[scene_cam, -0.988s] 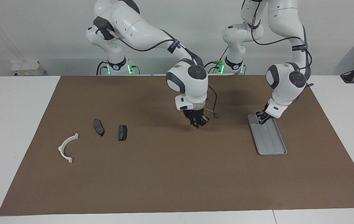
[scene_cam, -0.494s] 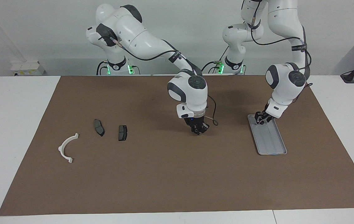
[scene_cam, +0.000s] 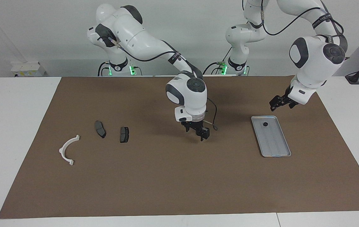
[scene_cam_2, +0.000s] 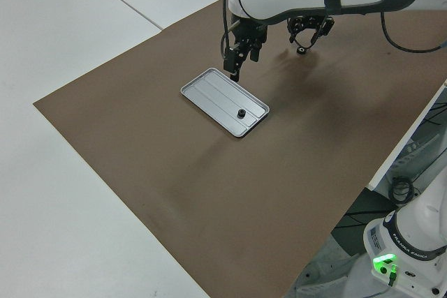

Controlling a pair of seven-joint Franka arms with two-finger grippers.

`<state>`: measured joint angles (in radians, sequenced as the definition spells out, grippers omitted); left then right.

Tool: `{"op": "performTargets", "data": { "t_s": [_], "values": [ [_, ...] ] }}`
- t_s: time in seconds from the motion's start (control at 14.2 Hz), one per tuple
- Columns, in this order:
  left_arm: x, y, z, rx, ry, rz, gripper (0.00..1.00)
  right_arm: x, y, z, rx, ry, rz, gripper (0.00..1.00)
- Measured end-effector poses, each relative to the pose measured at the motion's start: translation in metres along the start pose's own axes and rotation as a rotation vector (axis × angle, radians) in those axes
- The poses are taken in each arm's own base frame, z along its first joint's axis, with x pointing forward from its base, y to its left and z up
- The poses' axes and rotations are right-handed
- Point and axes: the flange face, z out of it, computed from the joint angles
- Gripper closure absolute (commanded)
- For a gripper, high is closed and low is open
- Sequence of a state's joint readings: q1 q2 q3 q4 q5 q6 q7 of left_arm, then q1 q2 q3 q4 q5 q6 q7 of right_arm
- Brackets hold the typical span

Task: Pick bearing gear from pile to tray
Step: 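Open the left gripper over the tray while the right gripper drops the gear, then grasp the gear with the left gripper while the right gripper withdraws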

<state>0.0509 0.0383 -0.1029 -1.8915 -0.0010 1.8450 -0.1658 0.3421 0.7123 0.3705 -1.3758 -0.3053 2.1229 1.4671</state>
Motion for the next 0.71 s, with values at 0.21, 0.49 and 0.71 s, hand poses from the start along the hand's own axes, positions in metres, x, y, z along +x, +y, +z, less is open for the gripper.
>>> {"op": "performTargets", "data": {
  "t_s": [0.21,0.49,0.71],
  "values": [
    [-0.016,0.095,0.007,0.000,0.030,-0.087,0.00,0.068,0.023,-0.040,-0.015,0.014,-0.111,0.00],
    [-0.042,0.196,0.028,-0.041,0.096,-0.176,0.00,0.158,0.072,-0.072,-0.026,-0.019,-0.252,0.00],
    [-0.051,0.256,0.082,-0.075,0.109,-0.230,0.00,0.193,0.097,-0.071,-0.054,-0.039,-0.364,0.00]
  ]
}}
